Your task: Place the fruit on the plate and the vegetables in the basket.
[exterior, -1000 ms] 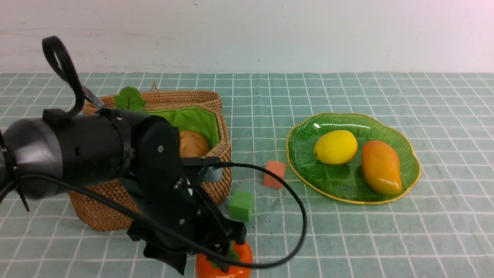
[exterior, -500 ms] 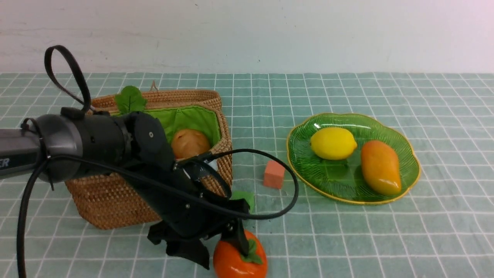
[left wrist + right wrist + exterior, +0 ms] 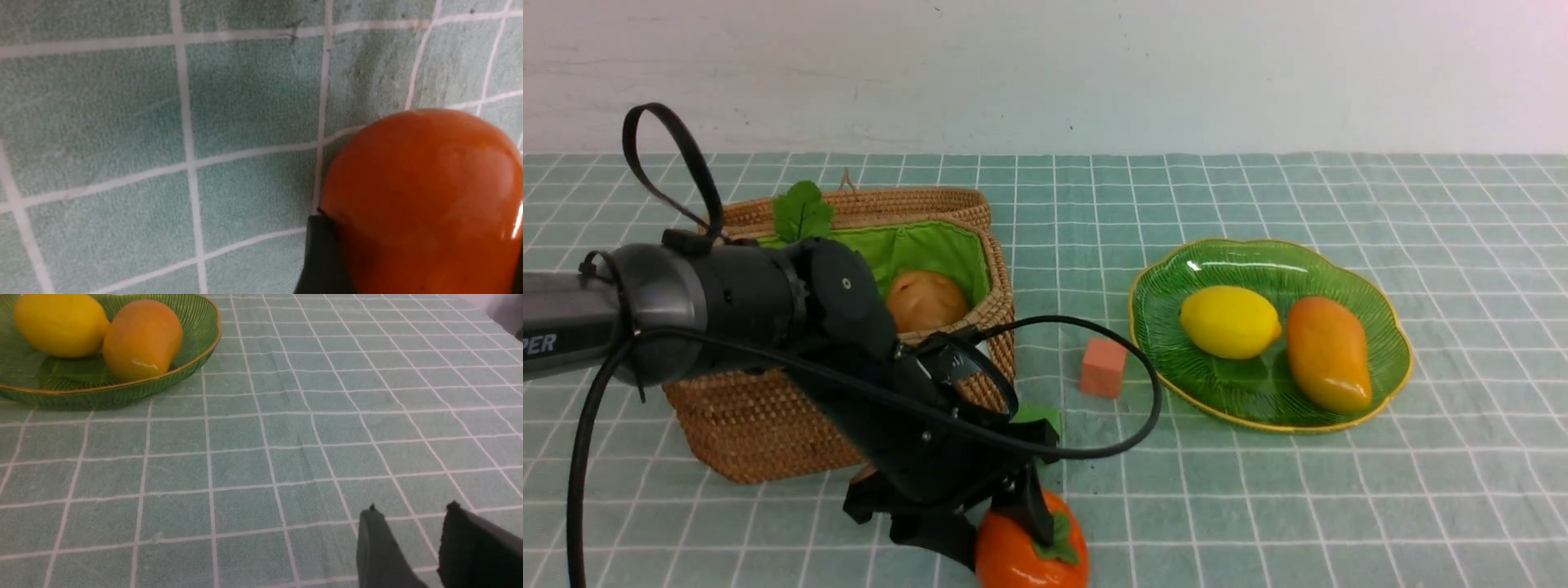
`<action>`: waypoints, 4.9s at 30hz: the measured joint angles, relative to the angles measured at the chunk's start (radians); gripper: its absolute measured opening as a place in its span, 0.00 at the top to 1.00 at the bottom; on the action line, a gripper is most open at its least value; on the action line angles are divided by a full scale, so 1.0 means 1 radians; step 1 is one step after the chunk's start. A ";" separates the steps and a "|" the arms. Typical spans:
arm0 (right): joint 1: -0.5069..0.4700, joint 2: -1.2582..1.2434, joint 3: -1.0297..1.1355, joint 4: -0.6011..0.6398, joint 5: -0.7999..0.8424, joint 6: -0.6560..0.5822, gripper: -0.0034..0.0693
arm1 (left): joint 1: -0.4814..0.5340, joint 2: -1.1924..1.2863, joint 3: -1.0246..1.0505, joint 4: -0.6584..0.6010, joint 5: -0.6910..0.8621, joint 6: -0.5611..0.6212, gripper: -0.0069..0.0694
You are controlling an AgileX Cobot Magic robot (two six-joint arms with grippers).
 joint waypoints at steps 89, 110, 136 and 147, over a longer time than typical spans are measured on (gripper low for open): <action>0.000 0.000 0.000 0.000 0.000 -0.001 0.62 | -0.174 -0.775 -0.077 0.477 0.430 -0.253 0.93; 0.000 0.000 0.000 0.000 0.000 -0.001 0.62 | -0.174 -1.493 0.306 0.673 0.429 -0.321 0.93; 0.000 0.000 0.000 0.000 0.000 -0.001 0.62 | 0.258 -1.808 1.081 0.737 -0.525 -0.199 0.93; 0.000 0.000 0.000 0.000 0.000 -0.001 0.62 | 0.258 -1.808 1.133 0.699 -0.415 -0.325 0.93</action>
